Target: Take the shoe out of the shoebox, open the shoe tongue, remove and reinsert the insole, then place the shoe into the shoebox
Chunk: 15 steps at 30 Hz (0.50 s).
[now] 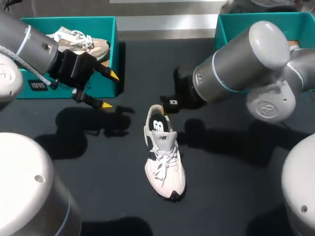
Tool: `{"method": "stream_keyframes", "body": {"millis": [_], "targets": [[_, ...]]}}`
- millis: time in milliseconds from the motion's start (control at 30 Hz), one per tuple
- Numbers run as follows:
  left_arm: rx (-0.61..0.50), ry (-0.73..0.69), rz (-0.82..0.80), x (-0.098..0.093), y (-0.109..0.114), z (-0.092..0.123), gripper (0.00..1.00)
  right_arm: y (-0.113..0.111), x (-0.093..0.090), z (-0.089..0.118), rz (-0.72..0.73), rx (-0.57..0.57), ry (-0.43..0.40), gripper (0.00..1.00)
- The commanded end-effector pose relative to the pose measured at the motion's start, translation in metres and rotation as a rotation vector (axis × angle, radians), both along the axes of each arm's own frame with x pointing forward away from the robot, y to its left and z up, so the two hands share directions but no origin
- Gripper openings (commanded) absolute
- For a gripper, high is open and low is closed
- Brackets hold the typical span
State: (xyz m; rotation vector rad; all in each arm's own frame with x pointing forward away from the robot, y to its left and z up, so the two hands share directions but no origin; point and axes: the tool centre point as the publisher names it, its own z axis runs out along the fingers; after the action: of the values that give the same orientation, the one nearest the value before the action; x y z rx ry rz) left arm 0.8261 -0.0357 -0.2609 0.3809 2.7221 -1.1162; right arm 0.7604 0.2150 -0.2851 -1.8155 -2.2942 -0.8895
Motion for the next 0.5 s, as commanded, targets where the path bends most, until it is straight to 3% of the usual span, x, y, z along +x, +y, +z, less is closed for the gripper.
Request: {"method": "stream_keyframes", "body": {"millis": [33, 267, 500], "targets": [[-0.006, 0.011, -0.003, 0.006, 0.004, 0.001, 1.00, 0.024, 0.001, -0.018, -0.186, -0.509, -0.052, 0.00], [-0.006, 0.011, -0.003, 0.006, 0.004, 0.001, 1.00, 0.026, -0.004, -0.031, -0.210, -0.621, -0.014, 0.00], [-0.006, 0.011, -0.003, 0.006, 0.004, 0.001, 1.00, 0.020, -0.005, -0.043, -0.236, -0.641, 0.007, 0.00]]}}
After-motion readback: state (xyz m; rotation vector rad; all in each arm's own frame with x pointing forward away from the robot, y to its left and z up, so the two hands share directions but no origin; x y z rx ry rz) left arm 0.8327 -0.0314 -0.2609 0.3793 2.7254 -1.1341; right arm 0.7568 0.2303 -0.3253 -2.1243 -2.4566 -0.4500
